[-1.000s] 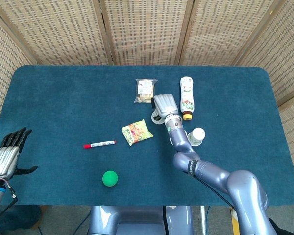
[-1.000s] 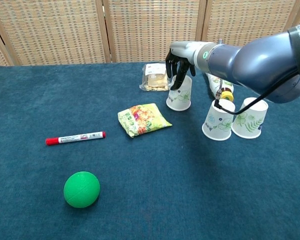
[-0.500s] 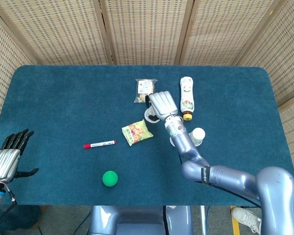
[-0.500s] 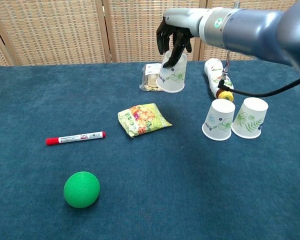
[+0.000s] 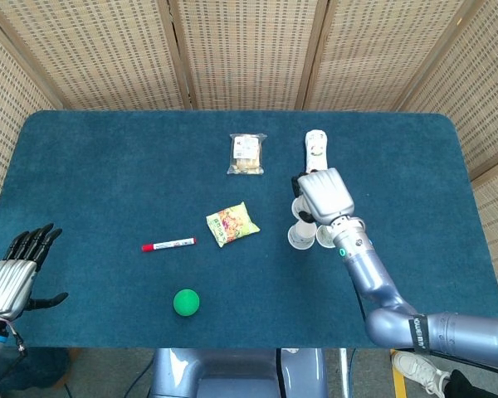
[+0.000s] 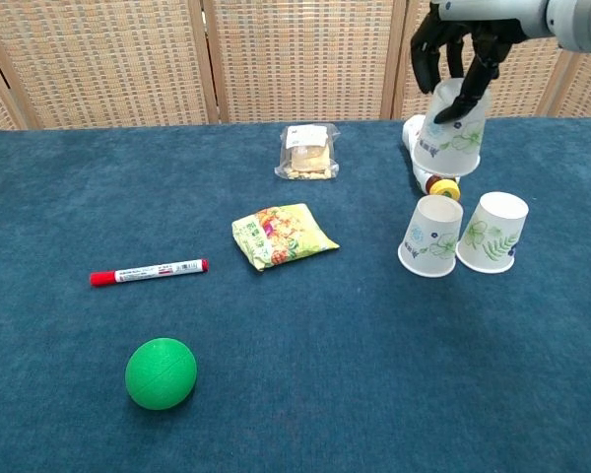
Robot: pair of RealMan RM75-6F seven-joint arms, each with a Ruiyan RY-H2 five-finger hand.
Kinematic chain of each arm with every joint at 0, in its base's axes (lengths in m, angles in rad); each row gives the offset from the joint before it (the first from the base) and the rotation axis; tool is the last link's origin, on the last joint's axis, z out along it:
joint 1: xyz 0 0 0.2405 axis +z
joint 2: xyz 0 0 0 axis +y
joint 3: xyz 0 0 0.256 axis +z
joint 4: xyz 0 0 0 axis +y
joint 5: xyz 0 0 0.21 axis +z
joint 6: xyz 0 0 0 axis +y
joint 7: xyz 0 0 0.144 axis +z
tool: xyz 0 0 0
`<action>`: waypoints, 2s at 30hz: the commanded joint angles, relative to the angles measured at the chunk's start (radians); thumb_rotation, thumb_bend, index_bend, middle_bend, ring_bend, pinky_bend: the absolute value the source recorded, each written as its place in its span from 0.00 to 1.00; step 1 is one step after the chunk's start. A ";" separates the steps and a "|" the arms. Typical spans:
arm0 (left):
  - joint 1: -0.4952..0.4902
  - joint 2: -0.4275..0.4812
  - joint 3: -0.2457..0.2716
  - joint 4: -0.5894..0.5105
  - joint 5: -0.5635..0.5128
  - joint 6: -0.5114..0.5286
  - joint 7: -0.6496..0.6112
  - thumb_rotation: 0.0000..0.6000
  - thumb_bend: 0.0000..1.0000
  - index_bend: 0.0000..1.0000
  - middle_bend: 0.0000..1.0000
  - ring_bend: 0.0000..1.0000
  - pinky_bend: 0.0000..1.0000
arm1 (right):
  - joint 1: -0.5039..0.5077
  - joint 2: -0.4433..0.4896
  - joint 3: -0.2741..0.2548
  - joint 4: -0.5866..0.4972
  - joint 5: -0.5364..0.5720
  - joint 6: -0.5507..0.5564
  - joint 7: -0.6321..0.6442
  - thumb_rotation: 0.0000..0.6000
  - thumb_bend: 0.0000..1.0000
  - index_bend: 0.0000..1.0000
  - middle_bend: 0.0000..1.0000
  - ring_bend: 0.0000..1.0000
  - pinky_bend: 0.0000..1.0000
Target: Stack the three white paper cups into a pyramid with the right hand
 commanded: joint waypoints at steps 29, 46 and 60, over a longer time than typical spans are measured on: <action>0.003 -0.009 0.001 -0.003 0.002 0.000 0.022 1.00 0.00 0.00 0.00 0.00 0.00 | -0.032 0.011 -0.099 0.032 -0.038 -0.052 0.035 1.00 0.38 0.55 0.56 0.52 0.66; 0.004 -0.007 0.001 -0.004 0.007 0.001 0.016 1.00 0.00 0.00 0.00 0.00 0.00 | -0.057 0.175 -0.111 -0.152 -0.051 -0.045 0.061 1.00 0.00 0.00 0.00 0.00 0.00; 0.029 -0.009 0.018 0.014 0.088 0.065 -0.018 1.00 0.00 0.00 0.00 0.00 0.00 | -0.445 0.316 -0.237 -0.145 -0.673 0.326 0.392 1.00 0.00 0.00 0.00 0.00 0.00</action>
